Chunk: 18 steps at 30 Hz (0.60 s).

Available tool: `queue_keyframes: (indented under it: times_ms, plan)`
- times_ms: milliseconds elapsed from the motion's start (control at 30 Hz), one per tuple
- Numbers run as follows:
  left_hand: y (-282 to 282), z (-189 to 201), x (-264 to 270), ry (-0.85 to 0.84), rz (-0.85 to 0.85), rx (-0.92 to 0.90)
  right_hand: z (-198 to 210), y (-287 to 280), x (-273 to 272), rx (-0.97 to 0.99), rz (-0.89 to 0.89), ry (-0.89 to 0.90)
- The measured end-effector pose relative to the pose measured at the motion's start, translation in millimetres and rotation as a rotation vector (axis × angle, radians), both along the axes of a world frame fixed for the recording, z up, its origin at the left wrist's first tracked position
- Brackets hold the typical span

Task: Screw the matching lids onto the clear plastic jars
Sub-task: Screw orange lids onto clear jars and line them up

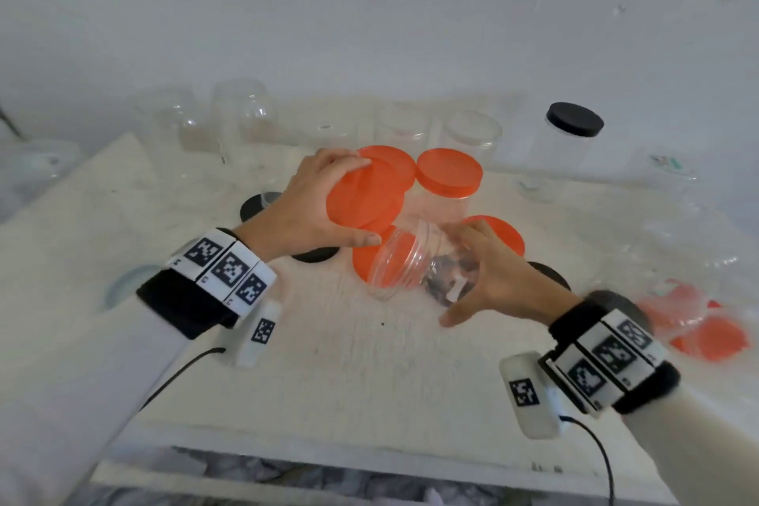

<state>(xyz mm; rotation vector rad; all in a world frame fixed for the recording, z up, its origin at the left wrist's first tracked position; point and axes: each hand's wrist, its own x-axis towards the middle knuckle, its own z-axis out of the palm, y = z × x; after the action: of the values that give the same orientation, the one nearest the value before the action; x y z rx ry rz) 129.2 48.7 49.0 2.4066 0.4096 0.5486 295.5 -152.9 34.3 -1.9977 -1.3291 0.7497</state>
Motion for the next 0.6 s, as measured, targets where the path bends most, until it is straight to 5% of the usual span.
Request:
queue_keyframes:
  times_ms: [600]
  plan:
    - [-5, -27, -71, 0.049, -0.065, -0.022, -40, 11, -50, -0.085, 0.108, 0.154]
